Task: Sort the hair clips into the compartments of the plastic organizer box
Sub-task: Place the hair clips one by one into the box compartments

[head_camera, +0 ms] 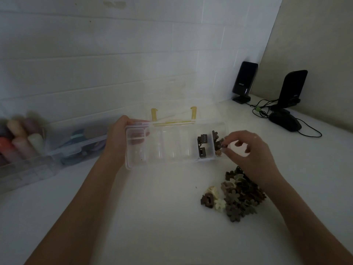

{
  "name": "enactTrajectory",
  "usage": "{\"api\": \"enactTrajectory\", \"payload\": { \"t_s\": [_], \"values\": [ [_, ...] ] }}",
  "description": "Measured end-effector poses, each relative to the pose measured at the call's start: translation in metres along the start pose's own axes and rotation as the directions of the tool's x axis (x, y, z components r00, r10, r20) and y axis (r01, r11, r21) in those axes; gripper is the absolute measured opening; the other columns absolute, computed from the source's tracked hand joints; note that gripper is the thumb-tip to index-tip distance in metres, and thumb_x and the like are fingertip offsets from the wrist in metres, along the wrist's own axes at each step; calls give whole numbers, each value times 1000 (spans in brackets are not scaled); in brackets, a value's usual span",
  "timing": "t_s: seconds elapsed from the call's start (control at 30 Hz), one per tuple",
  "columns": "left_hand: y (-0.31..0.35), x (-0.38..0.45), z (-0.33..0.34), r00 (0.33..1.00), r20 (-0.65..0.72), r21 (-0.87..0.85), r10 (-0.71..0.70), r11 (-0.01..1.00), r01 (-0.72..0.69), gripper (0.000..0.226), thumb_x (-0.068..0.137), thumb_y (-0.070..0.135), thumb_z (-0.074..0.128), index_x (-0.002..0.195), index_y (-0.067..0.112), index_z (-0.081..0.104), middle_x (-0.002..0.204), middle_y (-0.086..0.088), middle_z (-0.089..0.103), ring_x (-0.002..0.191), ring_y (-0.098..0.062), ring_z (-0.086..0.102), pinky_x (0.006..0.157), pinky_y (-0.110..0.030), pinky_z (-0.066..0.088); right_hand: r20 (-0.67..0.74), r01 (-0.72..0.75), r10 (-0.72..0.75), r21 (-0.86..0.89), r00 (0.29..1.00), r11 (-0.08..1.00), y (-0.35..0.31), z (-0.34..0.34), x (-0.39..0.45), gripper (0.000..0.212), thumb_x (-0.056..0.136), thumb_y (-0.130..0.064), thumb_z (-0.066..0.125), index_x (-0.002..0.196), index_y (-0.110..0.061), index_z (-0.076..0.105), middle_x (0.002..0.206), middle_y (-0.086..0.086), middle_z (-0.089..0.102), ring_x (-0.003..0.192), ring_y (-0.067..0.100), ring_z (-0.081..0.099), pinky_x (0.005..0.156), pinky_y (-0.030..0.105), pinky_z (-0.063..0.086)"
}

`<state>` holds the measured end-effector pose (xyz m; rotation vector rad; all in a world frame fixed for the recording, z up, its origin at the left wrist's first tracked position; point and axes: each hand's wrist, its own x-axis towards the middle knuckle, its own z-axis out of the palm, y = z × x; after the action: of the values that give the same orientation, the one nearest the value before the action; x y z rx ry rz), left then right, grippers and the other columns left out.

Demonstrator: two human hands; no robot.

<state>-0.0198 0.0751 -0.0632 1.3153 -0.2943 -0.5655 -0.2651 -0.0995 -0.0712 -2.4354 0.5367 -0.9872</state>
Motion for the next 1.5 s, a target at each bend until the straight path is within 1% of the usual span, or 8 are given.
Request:
{"api": "enactTrajectory", "payload": {
  "t_s": [0.07,0.17,0.3,0.47,0.63,1.03,1.27,1.5],
  "values": [
    [-1,1,-1,1000,-15,30,9,1000,-8,36,77,21,36,78,6,69,77,-14,65,62,-23,60,62,-29,46,40,139,-134,-190,990,972,7,8,-2,18,80,-21,67,96,-28,69,107,-12,55,87,10,46,79,19,34],
    [-2,2,-1,1000,-14,23,19,1000,-18,35,78,21,36,79,6,69,75,-12,66,62,-22,61,57,-24,48,10,125,-125,-152,992,981,6,7,-2,22,83,-16,65,102,-26,70,111,-9,51,88,10,44,80,14,32],
    [-2,2,0,1000,-27,-4,5,1000,-5,35,80,20,36,78,6,68,71,-11,66,55,-20,61,52,-22,47,-1,58,-59,-58,998,997,0,-9,-2,16,84,-10,63,89,-25,66,77,-14,58,69,4,52,63,7,38],
    [-4,3,0,1000,-26,-29,16,999,-17,35,78,20,37,79,4,68,68,-12,65,59,-23,61,54,-23,47,373,28,30,-148,927,989,-1,-23,-5,21,77,-13,61,71,-32,65,63,-12,58,63,7,51,61,25,44],
    [-4,6,-2,1000,-7,-13,27,1000,-27,37,78,22,36,81,3,69,71,-13,66,60,-23,61,57,-26,47,545,15,83,-173,834,985,-2,-21,-6,24,79,-15,61,88,-35,71,74,-15,58,77,0,47,68,15,37],
    [-5,6,-1,999,-30,-9,28,1000,-28,36,77,21,37,77,4,69,73,-15,64,63,-25,60,61,-29,45,529,-37,30,1,848,999,-1,-19,-4,22,85,-11,64,83,-32,71,80,-24,66,71,2,57,64,10,43],
    [-6,8,-4,1000,-15,8,20,1000,-20,35,72,22,39,77,6,70,66,-10,67,62,-24,61,61,-29,46,432,-162,19,296,901,942,-5,-16,-3,20,89,1,57,96,-13,71,85,2,73,74,14,69,74,19,54],
    [-5,7,-3,1000,-6,3,28,1000,-28,35,77,20,37,74,6,69,61,-8,66,57,-21,61,58,-25,47,355,-242,106,366,929,898,-7,-13,-1,19,91,-7,56,100,-16,70,81,2,75,63,16,66,62,20,51]
  ]
}}
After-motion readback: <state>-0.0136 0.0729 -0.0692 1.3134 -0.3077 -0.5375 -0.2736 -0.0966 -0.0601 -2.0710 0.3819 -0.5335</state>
